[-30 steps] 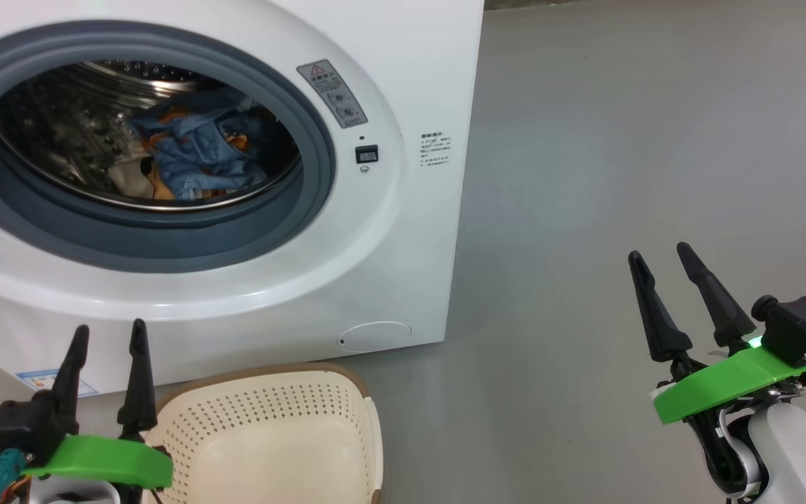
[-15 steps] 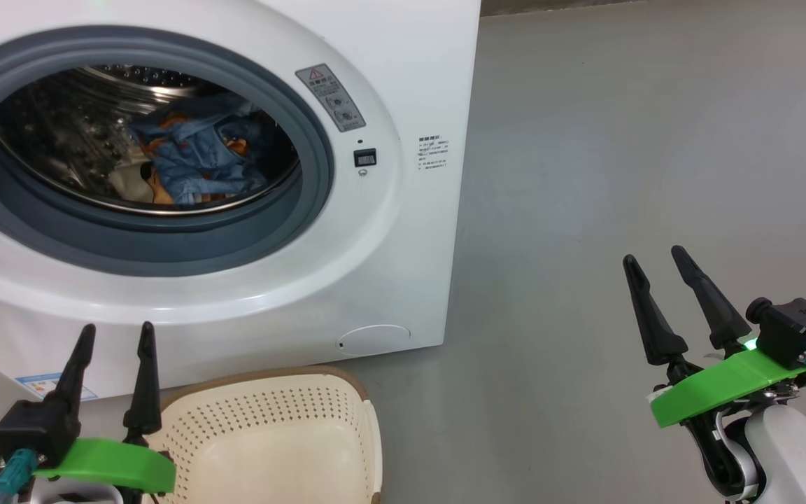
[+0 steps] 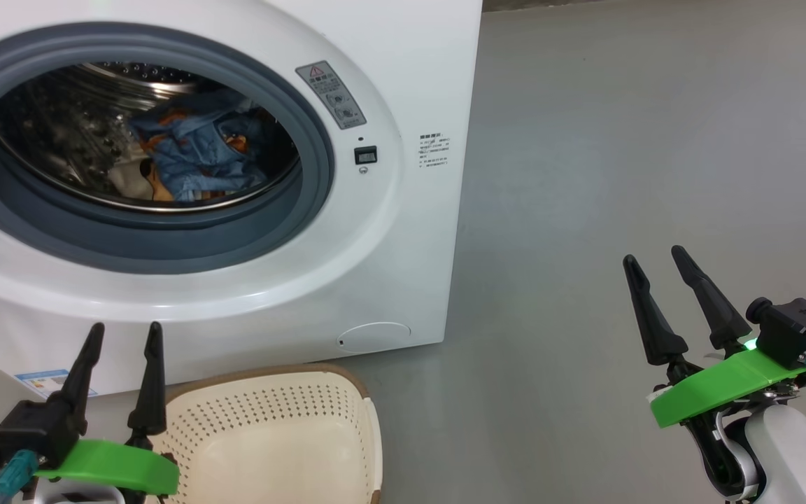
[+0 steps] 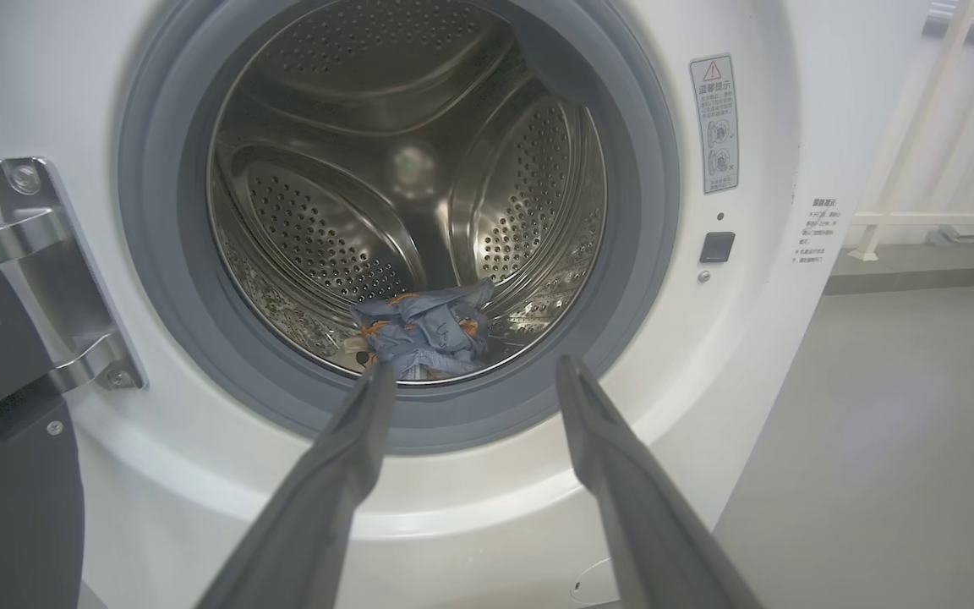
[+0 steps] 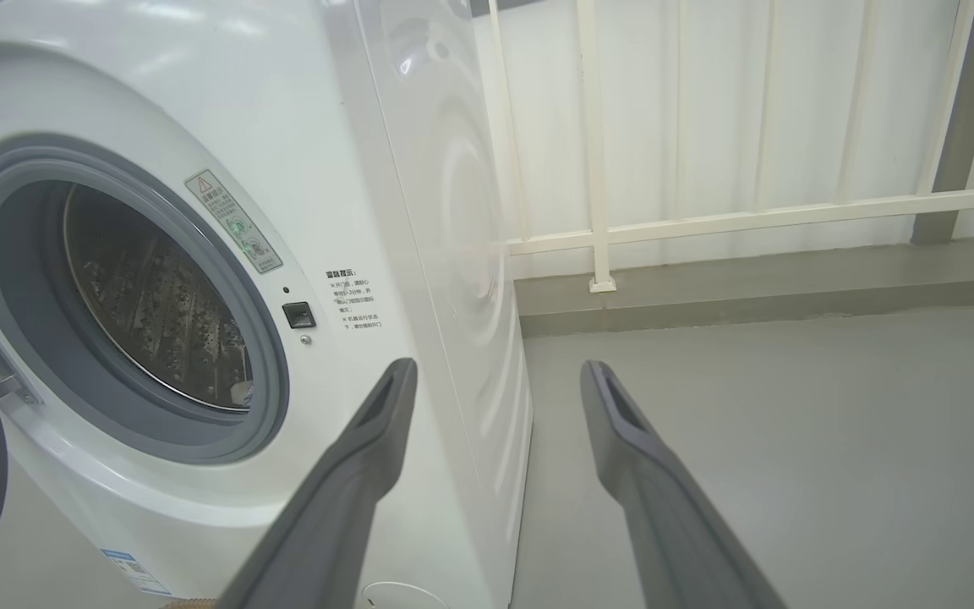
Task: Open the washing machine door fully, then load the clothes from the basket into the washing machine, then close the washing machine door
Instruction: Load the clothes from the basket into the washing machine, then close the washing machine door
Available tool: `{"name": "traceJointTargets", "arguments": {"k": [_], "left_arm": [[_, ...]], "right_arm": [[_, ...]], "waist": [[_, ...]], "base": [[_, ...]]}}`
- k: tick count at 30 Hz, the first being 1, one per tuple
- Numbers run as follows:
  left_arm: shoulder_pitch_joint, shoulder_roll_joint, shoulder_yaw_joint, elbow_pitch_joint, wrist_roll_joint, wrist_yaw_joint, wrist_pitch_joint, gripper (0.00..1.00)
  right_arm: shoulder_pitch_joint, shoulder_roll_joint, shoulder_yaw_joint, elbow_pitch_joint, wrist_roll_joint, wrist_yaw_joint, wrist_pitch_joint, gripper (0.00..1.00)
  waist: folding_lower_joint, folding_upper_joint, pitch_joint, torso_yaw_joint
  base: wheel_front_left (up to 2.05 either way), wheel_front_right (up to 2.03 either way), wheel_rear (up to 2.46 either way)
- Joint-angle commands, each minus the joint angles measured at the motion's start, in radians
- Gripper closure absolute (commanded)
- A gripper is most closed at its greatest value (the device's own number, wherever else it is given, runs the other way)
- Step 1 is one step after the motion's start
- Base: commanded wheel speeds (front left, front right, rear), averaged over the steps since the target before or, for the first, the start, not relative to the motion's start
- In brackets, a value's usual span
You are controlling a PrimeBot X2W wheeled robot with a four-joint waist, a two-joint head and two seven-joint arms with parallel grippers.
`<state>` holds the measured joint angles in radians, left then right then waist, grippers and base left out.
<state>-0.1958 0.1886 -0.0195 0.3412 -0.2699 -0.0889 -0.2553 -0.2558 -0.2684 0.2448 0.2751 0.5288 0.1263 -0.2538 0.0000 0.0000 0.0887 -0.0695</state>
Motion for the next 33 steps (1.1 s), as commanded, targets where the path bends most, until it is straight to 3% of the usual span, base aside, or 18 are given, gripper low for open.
{"name": "traceJointTargets", "arguments": {"k": [1,23,33], "left_arm": [[-0.014,0.020,0.041,-0.024,0.006,-0.005,-0.006,0.00],[-0.027,-0.010,0.082,-0.015,0.017,-0.022,-0.006,0.00],[-0.031,-0.025,0.094,-0.016,0.022,-0.029,-0.006,0.00]], "right_arm": [[-0.004,-0.015,0.014,-0.020,0.008,0.004,-0.008,0.00],[-0.011,-0.010,0.016,-0.017,0.008,0.004,-0.008,0.00],[-0.015,-0.011,0.015,-0.014,0.009,0.004,-0.008,0.00]], "waist": [[0.0000,0.0000,0.000,0.000],[0.0000,0.0000,0.006,0.000],[0.0000,0.0000,0.007,0.001]], "base": [[0.00,0.00,0.00],[-0.01,0.01,0.00],[-0.95,0.95,0.00]]}}
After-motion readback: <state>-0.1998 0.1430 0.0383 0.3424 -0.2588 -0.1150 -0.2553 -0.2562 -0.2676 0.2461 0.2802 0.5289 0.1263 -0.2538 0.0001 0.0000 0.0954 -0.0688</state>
